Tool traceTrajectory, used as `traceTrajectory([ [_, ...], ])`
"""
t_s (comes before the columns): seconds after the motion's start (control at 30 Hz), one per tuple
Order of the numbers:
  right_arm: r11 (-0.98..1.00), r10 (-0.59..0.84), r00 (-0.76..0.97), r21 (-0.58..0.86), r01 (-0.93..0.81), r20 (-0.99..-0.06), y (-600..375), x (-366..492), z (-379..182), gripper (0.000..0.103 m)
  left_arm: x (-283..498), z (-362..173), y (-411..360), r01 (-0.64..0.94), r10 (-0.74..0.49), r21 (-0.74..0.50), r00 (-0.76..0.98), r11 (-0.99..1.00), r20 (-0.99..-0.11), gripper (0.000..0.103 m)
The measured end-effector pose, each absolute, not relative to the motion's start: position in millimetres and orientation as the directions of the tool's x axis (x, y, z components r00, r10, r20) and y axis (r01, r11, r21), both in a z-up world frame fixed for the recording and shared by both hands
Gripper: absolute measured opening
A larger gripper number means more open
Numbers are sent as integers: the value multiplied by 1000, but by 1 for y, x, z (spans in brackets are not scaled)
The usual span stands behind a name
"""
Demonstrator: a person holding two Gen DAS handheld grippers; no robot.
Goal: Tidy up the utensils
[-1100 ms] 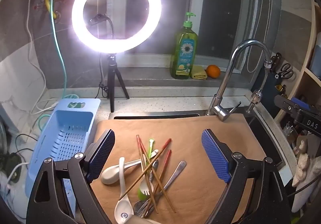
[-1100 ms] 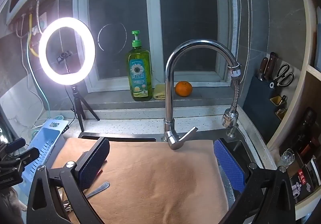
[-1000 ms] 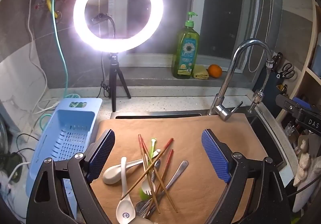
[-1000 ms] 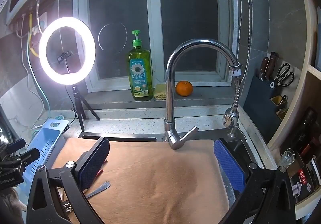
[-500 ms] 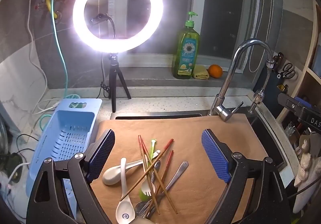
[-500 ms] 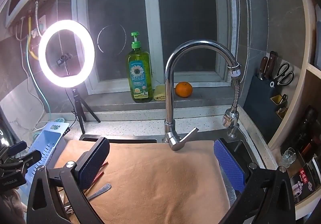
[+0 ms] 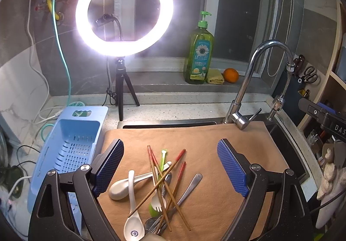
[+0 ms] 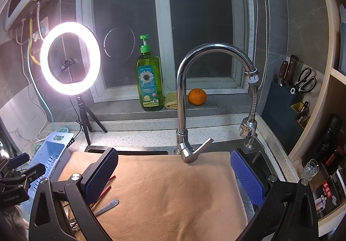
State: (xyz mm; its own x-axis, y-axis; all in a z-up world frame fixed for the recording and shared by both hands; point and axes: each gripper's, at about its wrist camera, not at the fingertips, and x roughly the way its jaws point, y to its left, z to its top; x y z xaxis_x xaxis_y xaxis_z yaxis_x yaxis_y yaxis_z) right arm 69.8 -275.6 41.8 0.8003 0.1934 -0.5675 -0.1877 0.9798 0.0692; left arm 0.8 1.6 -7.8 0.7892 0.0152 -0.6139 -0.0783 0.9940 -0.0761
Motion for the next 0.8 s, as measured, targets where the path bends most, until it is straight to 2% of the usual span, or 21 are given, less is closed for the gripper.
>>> traceTrajectory([
  [0.8, 980, 193, 795, 72, -185, -576, -274, 69, 40, 103, 4, -7, 0, -58, -2, -77, 784, 995, -621, 89],
])
